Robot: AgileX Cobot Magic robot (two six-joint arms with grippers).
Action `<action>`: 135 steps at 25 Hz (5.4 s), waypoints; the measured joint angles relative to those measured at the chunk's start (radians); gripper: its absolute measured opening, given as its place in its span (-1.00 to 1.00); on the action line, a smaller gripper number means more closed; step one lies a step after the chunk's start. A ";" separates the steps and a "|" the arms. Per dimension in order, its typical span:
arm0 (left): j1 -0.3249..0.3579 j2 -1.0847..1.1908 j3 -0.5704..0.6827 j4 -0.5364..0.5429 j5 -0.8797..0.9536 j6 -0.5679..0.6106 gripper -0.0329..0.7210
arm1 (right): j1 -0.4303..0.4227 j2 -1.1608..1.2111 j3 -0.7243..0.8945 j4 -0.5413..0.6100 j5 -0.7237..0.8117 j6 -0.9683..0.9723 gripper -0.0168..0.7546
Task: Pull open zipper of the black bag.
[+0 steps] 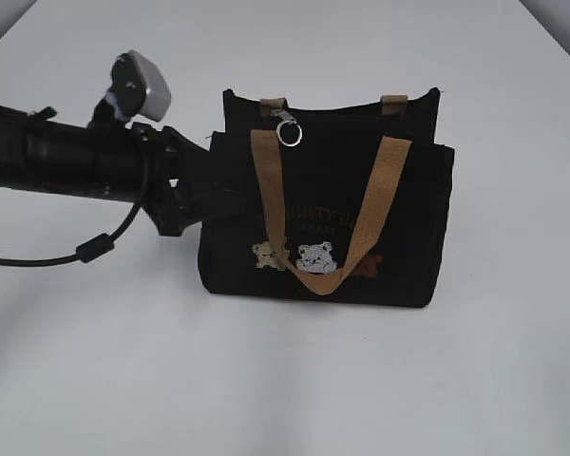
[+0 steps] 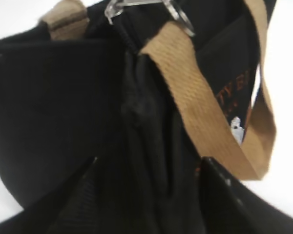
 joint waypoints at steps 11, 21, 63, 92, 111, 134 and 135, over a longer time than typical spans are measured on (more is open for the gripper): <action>-0.052 0.050 -0.059 -0.004 -0.034 0.000 -0.73 | 0.075 1.014 -0.208 0.898 -0.497 -1.094 -0.02; -0.052 0.052 -0.059 -0.004 -0.033 0.000 -0.73 | 0.265 1.691 -0.664 1.026 -0.550 -0.751 -0.02; -0.056 0.052 -0.060 -0.007 -0.024 0.001 -0.73 | 0.057 1.662 -0.798 0.538 -0.204 -0.251 -0.78; -0.056 -0.485 0.052 1.247 -0.077 -2.061 0.10 | -0.022 1.077 -0.402 -0.081 0.115 0.119 0.02; -0.056 -1.597 0.373 1.687 0.236 -2.432 0.02 | -0.022 0.248 0.005 -0.117 0.004 0.137 0.00; -0.056 -1.851 0.406 1.716 0.330 -2.410 0.00 | -0.021 -0.025 0.007 -0.115 0.004 0.137 -0.08; -0.056 -1.851 0.406 1.716 0.330 -2.410 0.00 | -0.021 -0.025 0.007 -0.115 0.004 0.137 -0.08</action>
